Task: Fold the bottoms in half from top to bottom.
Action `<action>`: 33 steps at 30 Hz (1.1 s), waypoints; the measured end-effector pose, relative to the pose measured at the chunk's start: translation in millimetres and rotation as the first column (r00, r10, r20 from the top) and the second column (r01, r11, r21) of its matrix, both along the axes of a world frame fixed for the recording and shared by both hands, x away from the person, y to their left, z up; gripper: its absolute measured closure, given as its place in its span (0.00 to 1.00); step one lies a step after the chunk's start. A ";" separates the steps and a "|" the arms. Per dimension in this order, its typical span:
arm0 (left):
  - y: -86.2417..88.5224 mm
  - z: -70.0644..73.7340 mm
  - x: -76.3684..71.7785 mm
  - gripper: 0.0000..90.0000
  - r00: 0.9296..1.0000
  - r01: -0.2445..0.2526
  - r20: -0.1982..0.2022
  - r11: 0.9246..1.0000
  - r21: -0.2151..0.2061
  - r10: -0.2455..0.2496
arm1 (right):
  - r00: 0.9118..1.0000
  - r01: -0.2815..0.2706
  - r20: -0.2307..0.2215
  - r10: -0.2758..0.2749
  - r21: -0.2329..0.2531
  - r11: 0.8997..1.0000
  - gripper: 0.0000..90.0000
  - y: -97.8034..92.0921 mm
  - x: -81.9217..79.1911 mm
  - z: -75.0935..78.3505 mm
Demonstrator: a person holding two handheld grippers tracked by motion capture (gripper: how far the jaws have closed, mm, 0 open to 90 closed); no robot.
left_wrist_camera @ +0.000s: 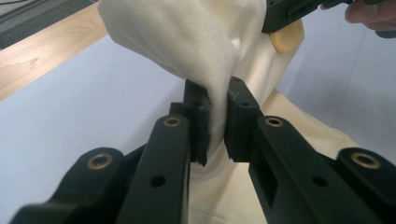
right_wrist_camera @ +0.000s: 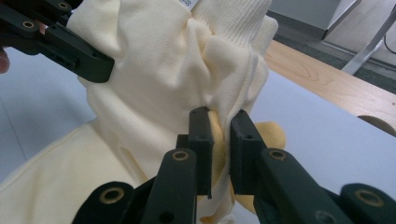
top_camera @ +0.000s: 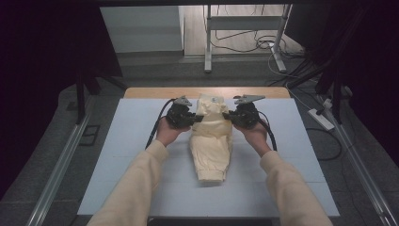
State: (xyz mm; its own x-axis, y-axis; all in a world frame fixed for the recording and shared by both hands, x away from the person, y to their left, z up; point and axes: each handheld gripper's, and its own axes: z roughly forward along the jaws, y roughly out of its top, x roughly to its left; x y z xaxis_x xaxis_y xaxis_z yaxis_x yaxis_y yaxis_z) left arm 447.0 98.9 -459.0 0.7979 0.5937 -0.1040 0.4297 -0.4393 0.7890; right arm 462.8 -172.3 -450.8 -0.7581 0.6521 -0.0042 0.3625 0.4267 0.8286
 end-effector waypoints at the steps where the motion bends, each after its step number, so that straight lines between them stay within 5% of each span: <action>1: 0.2 -0.1 -1.3 0.89 1.000 0.001 0.001 1.000 0.000 -0.001 | 1.000 -0.003 -0.001 0.003 0.005 1.000 0.90 -0.2 -1.1 -0.1; 22: 9.4 -19.1 -42.1 0.89 0.999 0.032 0.003 0.999 -0.019 -0.032 | 0.998 -0.058 -0.006 0.058 0.025 0.998 0.90 0.3 -37.8 -14.2; 33: 8.6 -24.5 -52.2 0.89 0.999 0.045 -0.008 0.999 -0.020 -0.046 | 0.997 -0.067 -0.029 0.068 0.039 0.997 0.89 -2.7 -45.8 -21.9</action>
State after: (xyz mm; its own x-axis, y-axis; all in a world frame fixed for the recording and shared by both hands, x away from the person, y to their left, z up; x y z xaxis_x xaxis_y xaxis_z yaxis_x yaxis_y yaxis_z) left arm 394.9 107.5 -483.5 0.8231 0.5545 -0.1226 0.4164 -0.4425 0.7942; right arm 417.0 -175.1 -472.7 -0.7998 0.5987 0.0431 0.3589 0.4194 0.8338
